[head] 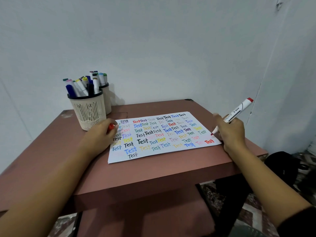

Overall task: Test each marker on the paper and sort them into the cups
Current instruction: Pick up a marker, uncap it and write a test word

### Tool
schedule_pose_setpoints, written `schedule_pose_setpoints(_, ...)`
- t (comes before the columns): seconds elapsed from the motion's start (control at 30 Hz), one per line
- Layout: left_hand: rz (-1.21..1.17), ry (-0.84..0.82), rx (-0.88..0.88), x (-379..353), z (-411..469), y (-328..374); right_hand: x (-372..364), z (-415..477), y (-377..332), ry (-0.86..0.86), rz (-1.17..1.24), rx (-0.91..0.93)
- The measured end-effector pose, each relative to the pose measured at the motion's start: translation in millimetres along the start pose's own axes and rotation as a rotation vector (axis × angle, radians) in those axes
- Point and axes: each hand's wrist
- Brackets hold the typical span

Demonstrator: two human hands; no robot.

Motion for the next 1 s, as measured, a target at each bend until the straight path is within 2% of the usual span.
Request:
schedule_pose_setpoints(0.13,0.012,0.007,0.041,3,-3,4,-5,-9,-15,-0.038,-0.129,0.112)
schedule_pose_setpoints(0.27,-0.100,-0.053,-0.015,5,-6,9,-23,-13,-26,-0.109,-0.157,0.115)
schedule_pose_setpoints(0.43,-0.119,-0.148,-0.097,4,-7,13,-62,-24,-33,-0.273,-0.057,0.035)
schedule_pose_setpoints(0.8,-0.121,-0.094,-0.047,-1,0,8,-143,-53,-43,-0.665,0.101,-0.173)
schedule_pose_setpoints(1.0,-0.194,-0.025,0.051,1,2,5,-169,-63,-37,-0.768,0.171,-0.261)
Point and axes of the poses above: each hand's wrist, its own z-axis towards the middle knuckle, its own x-axis out of the back of the hand, y = z × x, and after that the axes turned 8 degrees about z, right-handed
